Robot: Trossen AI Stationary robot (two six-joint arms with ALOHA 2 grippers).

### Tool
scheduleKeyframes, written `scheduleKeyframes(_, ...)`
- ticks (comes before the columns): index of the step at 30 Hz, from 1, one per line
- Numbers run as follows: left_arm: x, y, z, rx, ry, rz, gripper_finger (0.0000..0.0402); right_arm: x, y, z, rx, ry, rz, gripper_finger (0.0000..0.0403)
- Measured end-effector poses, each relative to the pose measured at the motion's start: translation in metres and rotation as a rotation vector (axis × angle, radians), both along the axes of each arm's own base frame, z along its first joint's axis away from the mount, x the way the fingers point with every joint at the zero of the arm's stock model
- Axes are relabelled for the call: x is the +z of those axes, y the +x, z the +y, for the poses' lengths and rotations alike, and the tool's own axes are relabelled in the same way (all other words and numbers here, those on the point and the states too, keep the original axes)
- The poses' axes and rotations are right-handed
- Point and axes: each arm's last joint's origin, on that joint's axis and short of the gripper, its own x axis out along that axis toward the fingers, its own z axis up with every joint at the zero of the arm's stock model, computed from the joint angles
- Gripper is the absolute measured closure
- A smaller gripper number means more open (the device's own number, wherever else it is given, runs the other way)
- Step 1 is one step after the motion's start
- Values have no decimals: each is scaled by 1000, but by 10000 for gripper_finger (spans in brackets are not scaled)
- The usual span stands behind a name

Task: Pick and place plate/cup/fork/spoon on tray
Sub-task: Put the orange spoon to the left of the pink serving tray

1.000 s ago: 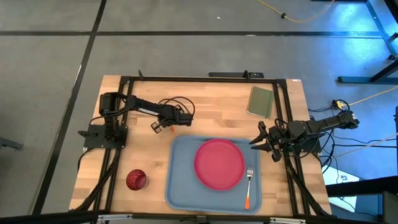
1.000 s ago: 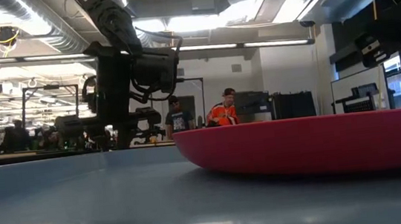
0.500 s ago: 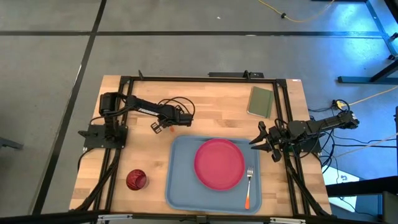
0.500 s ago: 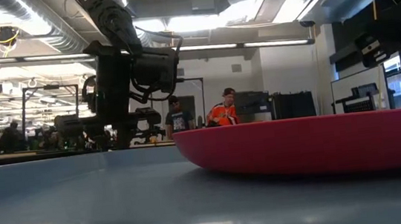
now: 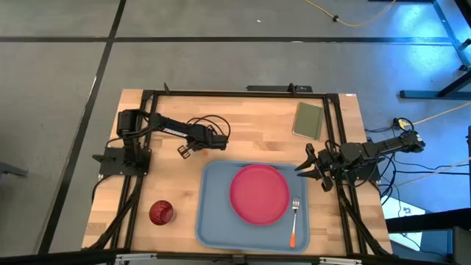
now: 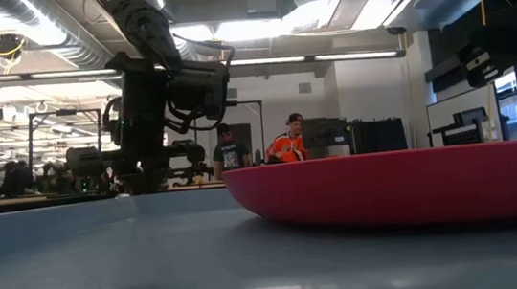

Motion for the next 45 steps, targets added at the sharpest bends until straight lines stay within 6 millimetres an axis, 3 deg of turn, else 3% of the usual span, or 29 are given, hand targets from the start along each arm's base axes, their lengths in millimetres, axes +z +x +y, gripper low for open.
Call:
scheduleKeyframes(7,6,5,1,-23,-8,18,389,0,0,0,0,0,0,301)
scheduleKeyframes(17,32,26,5,-100,51,-11,388,0,0,0,0,0,0,301)
scheduleKeyframes(26,85,57,10,-237,149,-77,388,0,0,0,0,0,0,301)
scheduleKeyframes(30,101,75,-1,-330,182,-158,388,0,0,0,0,0,0,301)
scheduleKeyframes(35,101,100,-26,-425,193,-175,388,0,0,0,0,0,0,301)
scheduleKeyframes(45,107,150,-54,-622,128,-158,388,0,0,0,0,0,0,301)
